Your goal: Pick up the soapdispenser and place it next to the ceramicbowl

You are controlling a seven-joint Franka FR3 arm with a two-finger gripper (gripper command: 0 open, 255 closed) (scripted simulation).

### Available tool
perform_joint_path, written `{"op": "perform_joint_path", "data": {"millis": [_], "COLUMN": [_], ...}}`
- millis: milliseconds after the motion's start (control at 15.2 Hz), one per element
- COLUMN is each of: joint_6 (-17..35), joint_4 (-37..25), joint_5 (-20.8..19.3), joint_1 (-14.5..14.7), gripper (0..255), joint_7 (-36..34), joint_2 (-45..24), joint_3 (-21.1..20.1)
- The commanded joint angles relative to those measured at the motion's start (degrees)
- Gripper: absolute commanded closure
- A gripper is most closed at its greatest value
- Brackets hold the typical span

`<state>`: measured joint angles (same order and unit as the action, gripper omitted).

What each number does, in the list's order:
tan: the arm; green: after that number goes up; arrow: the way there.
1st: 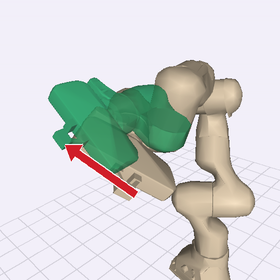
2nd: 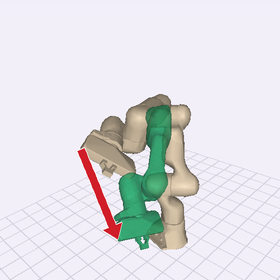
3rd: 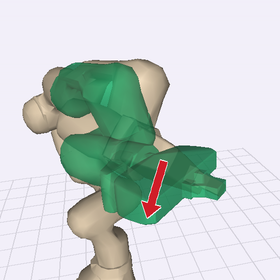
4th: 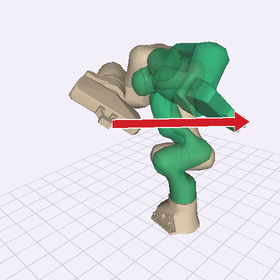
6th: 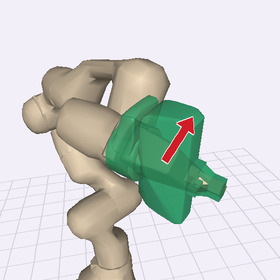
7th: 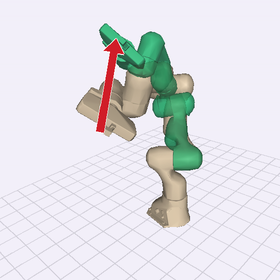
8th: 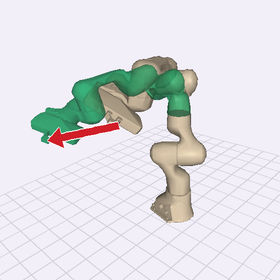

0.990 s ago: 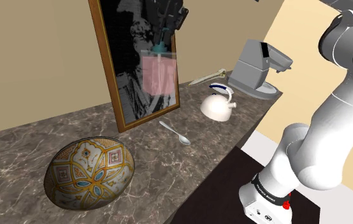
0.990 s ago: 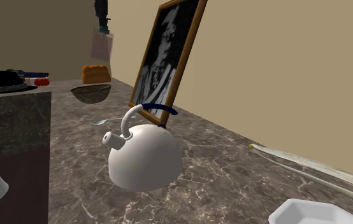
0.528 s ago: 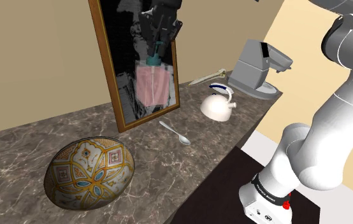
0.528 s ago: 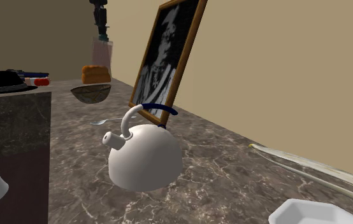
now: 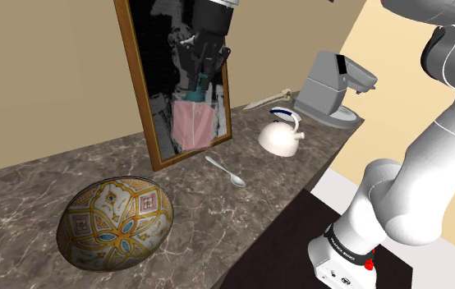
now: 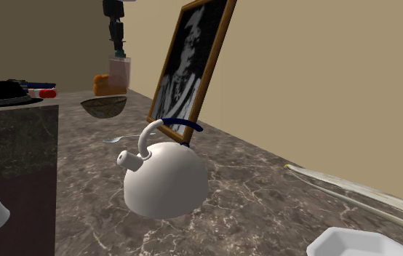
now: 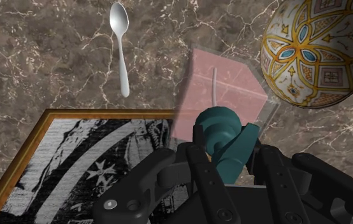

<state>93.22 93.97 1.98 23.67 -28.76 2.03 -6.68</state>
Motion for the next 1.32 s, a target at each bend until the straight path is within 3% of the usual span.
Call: {"op": "perform_joint_path", "data": {"millis": [0,1254], "joint_6": [1.6,16.4], "joint_4": [2.1,17.2], "joint_5": [0.1,0.2], "joint_1": [0.0,0.0], "gripper": [255,255], "joint_7": [0.1,0.5], "joint_2": [0.5,0.8], "joint_3": [0.0,0.0]}}
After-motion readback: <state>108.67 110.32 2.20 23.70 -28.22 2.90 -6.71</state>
